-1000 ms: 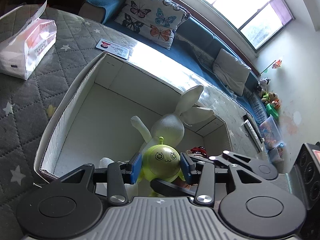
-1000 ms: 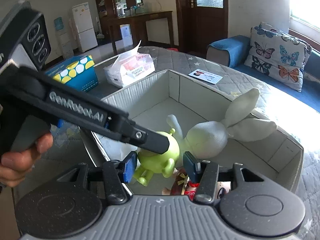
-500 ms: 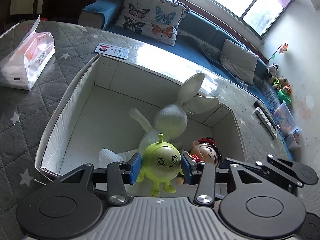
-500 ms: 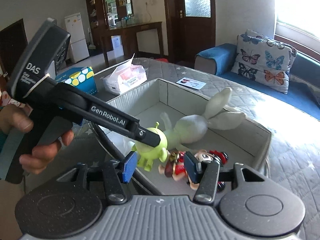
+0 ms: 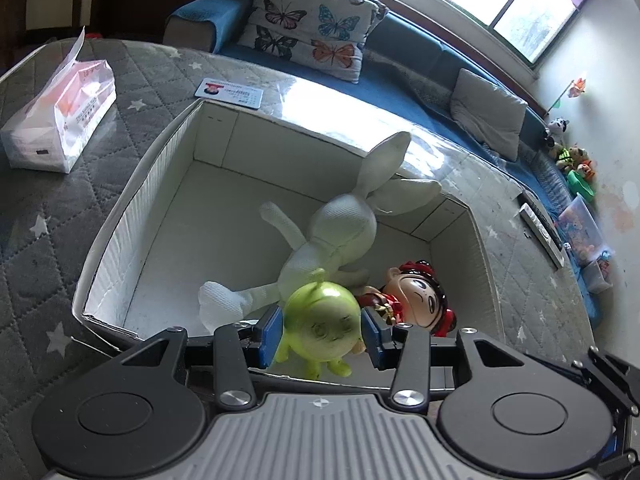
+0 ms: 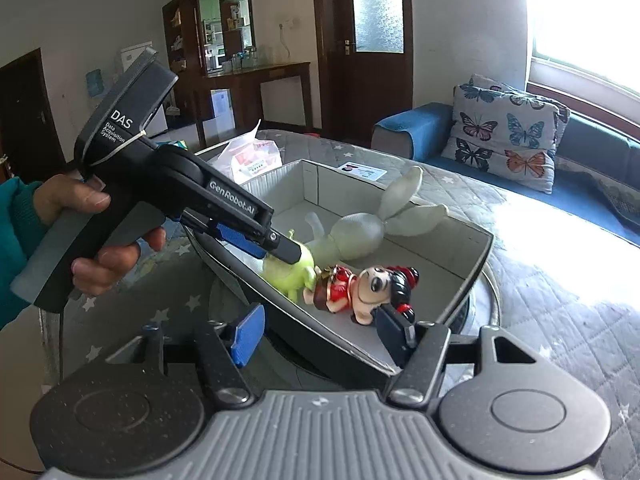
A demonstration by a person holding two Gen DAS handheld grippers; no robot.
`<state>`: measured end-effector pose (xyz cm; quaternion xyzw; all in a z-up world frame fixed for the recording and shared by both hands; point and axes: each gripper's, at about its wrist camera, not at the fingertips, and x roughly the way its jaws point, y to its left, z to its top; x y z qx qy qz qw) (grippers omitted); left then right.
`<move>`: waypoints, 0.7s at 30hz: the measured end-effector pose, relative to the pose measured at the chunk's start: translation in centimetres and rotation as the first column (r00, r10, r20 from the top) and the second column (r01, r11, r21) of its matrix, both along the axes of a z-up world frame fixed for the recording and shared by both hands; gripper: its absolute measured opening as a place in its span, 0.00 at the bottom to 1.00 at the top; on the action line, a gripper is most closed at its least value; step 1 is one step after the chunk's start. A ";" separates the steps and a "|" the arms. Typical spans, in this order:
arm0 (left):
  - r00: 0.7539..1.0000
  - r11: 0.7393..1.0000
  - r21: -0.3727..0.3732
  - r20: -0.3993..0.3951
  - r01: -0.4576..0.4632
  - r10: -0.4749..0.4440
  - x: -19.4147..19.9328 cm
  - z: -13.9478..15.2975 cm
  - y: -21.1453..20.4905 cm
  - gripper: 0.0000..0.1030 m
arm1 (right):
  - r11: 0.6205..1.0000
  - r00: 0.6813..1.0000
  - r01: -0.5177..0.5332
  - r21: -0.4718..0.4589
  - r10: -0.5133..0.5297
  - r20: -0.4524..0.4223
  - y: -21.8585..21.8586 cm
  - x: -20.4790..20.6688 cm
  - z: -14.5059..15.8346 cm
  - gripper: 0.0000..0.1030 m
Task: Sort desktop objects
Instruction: 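Lower the alien figure into the shoebox and open the left tool, then move the left tool to the red round figure and close on it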
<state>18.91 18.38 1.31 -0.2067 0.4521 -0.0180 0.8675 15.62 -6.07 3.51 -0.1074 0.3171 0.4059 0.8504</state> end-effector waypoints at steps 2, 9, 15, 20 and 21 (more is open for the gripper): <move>1.000 1.000 -0.008 -0.006 -0.006 0.006 0.0 0.0 0.1 0.45 | 1.000 1.000 0.007 0.001 -0.007 -0.004 -0.2 0.0 -0.1 0.62; 0.999 0.999 -0.026 0.019 -0.037 0.037 -0.9 0.7 0.3 0.44 | 1.000 1.000 0.021 0.013 -0.021 -0.019 -0.7 -0.2 -0.7 0.62; 0.995 1.000 -0.001 0.100 -0.012 0.012 -3.7 2.8 -1.5 0.44 | 0.999 0.999 0.039 0.016 -0.038 -0.019 -2.3 -1.6 -1.3 0.66; 0.987 0.999 -0.005 0.152 0.047 -0.045 -6.3 3.6 -4.1 0.44 | 0.997 0.997 0.076 0.008 -0.076 -0.014 -5.0 -3.3 -1.5 0.69; 0.986 0.998 -0.012 0.158 0.062 -0.059 -6.8 3.6 -4.7 0.44 | 0.996 0.996 0.085 0.003 -0.085 -0.011 -5.6 -3.7 -1.5 0.70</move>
